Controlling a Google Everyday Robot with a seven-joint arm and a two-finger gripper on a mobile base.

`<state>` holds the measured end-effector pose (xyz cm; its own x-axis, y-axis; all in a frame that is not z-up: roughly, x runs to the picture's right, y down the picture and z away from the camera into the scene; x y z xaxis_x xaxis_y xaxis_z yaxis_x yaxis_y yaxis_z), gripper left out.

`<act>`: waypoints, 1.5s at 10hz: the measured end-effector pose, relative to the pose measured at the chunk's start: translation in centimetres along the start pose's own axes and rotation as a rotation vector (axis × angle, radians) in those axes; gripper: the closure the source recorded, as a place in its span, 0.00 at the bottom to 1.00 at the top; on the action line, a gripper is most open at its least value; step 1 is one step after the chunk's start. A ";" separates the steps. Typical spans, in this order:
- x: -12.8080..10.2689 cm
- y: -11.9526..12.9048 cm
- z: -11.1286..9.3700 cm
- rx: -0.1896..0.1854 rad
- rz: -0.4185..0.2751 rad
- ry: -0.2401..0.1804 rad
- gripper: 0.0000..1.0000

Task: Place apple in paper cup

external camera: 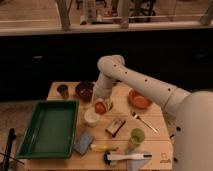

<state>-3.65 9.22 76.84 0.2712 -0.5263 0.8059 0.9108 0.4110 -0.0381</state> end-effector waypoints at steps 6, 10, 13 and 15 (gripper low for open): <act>-1.6 -2.1 0.2 -0.030 -0.085 -0.006 1.00; -2.8 -3.1 0.5 -0.045 -0.144 -0.034 1.00; -3.5 -3.3 0.6 -0.049 -0.171 -0.053 1.00; -3.6 -3.2 0.4 -0.045 -0.176 -0.058 1.00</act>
<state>-7.65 10.16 74.31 0.0897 -0.5429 0.8350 0.9559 0.2822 0.0808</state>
